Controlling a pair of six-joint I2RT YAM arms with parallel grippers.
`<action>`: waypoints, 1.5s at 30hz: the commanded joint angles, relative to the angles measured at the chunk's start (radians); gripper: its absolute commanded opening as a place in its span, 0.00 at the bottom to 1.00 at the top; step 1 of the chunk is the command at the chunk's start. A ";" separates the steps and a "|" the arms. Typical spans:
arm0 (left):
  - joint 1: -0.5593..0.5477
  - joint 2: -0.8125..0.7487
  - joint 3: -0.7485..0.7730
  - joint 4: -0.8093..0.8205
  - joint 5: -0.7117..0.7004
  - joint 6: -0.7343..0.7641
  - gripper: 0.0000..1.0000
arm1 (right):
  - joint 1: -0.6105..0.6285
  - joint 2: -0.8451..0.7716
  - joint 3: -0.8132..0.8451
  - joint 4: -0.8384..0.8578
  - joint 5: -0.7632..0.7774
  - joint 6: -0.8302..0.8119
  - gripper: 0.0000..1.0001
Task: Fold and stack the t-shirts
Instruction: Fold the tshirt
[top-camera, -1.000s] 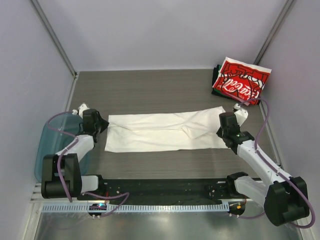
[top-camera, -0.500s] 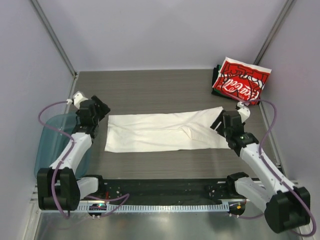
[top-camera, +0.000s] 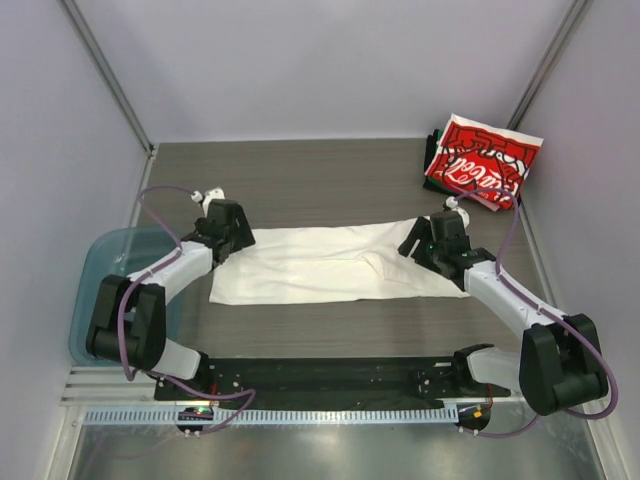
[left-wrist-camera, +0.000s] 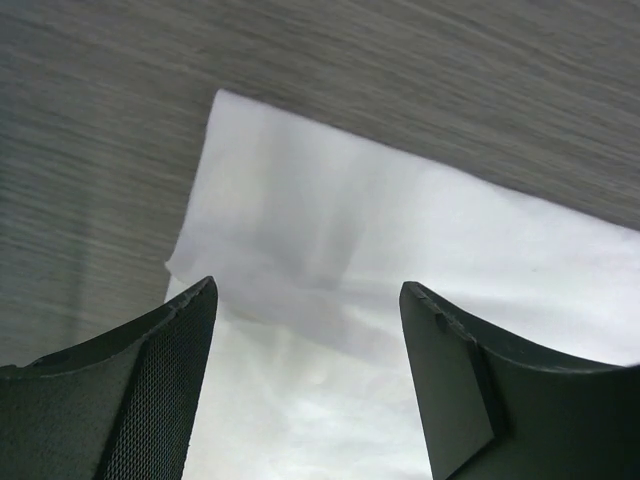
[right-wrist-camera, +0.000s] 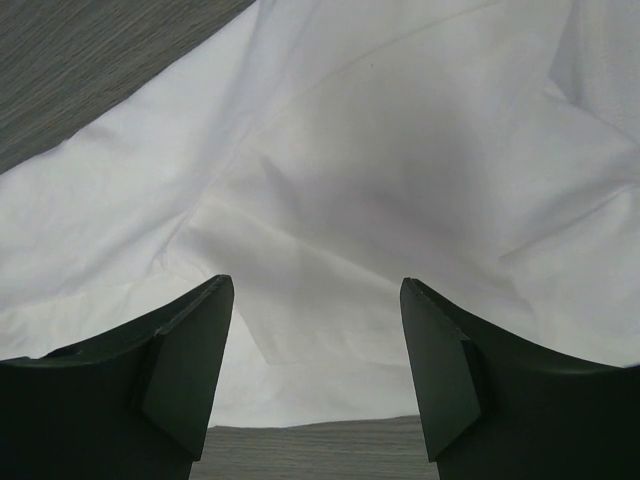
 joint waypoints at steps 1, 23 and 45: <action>0.005 -0.014 -0.005 -0.082 -0.130 -0.015 0.75 | 0.004 -0.027 -0.026 0.037 -0.004 -0.017 0.74; -0.004 0.025 0.162 -0.127 -0.041 -0.109 0.75 | 0.004 -0.117 -0.014 -0.052 0.018 0.015 0.76; 0.024 0.059 -0.028 -0.171 -0.015 -0.282 0.73 | 0.004 0.098 -0.039 -0.023 -0.011 0.096 0.81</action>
